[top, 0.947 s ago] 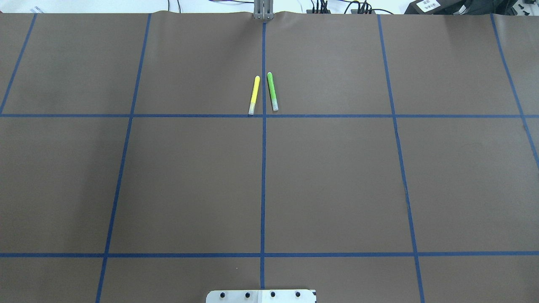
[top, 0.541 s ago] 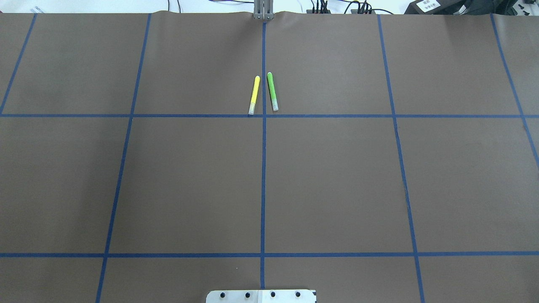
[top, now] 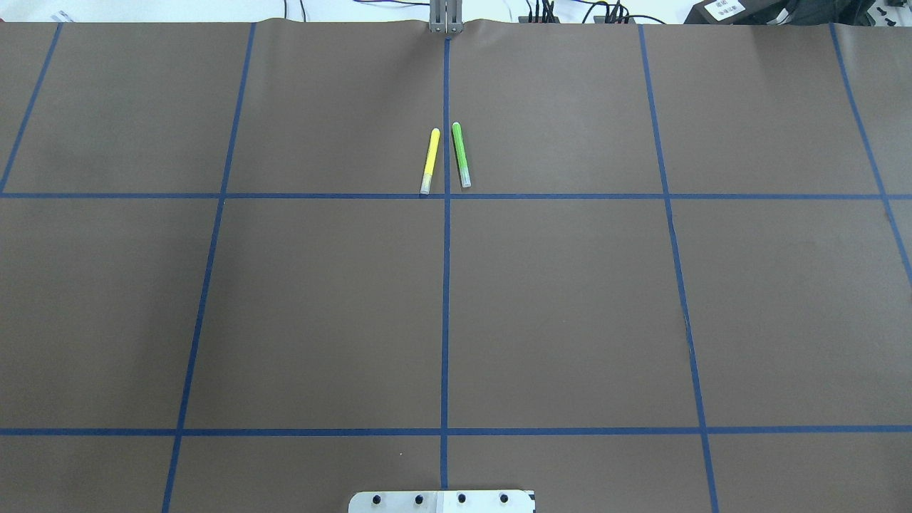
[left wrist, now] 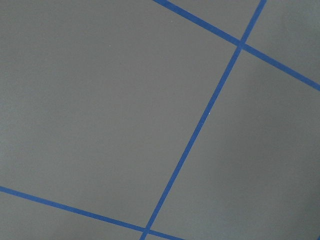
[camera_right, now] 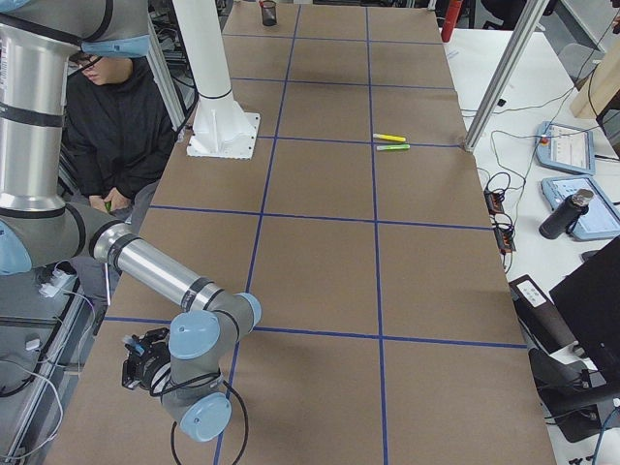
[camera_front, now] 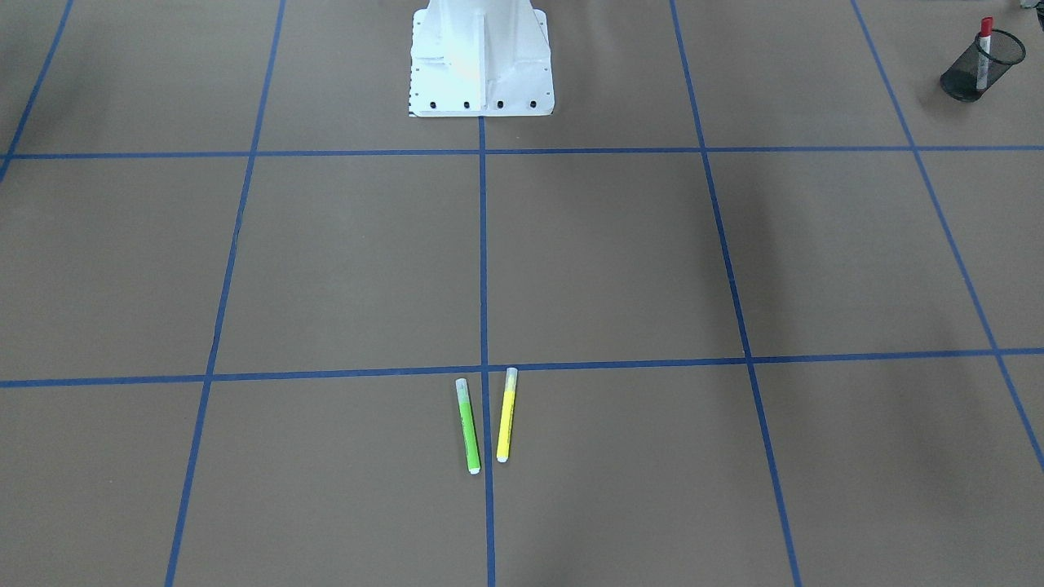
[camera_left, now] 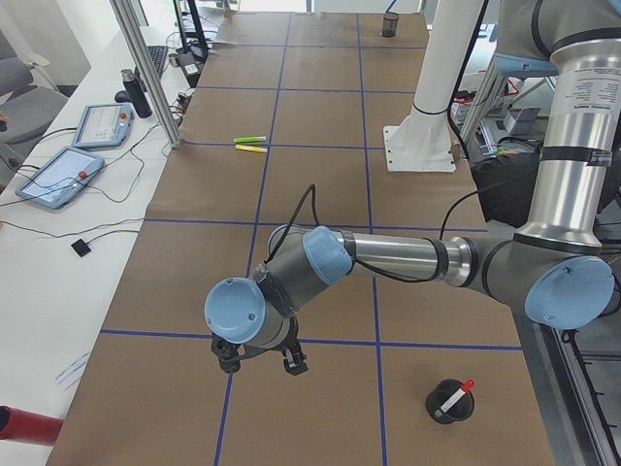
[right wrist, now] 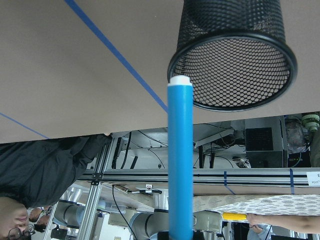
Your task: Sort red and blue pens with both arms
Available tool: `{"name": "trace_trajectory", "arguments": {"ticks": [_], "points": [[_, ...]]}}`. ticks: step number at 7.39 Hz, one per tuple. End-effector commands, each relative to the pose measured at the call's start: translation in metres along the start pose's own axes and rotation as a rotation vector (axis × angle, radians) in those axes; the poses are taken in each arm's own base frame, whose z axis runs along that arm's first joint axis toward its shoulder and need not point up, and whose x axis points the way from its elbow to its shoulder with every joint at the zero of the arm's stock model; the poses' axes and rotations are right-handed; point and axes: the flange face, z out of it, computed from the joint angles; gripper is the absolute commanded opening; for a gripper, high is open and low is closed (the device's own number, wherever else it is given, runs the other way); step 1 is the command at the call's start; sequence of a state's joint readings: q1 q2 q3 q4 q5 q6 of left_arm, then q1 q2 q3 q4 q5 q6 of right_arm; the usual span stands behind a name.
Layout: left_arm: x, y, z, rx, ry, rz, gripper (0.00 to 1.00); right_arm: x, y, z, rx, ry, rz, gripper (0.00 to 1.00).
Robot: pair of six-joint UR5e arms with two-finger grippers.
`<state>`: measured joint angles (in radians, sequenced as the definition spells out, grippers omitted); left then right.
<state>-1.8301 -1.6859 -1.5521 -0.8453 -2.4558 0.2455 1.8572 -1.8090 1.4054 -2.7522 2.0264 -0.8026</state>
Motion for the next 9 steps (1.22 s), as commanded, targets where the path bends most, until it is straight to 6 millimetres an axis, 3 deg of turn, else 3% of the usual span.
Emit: {"name": "trace_trajectory", "arguments": {"ticks": [1, 2, 3, 4, 5, 7, 8, 9], "points": [[0.002, -0.001, -0.001, 0.005, 0.015, 0.001, 1.00, 0.004, -0.002, 0.003, -0.008, -0.011, 0.022, 0.00], [0.002, 0.000, 0.000, 0.005, 0.023, -0.001, 1.00, 0.003, -0.002, 0.002, -0.007, -0.012, 0.050, 0.00], [0.003, -0.001, -0.001, 0.008, 0.022, 0.002, 1.00, 0.003, -0.003, 0.002, -0.003, -0.014, 0.096, 0.31], [0.004, -0.001, -0.001, 0.008, 0.022, 0.004, 1.00, 0.001, -0.004, -0.002, 0.004, -0.008, 0.097, 0.43], [0.004, -0.001, -0.001, 0.008, 0.022, 0.004, 1.00, 0.001, -0.006, -0.004, 0.016, 0.004, 0.092, 0.99], [0.005, 0.000, -0.002, 0.010, 0.021, 0.006, 1.00, 0.001, -0.010, -0.010, 0.044, 0.032, 0.072, 1.00], [0.005, 0.000, -0.002, 0.011, 0.023, 0.006, 1.00, -0.003, -0.012, -0.020, 0.067, 0.053, 0.058, 1.00], [0.011, -0.004, -0.008, 0.019, 0.021, 0.015, 1.00, -0.011, -0.018, -0.042, 0.130, 0.099, 0.106, 1.00]]}}
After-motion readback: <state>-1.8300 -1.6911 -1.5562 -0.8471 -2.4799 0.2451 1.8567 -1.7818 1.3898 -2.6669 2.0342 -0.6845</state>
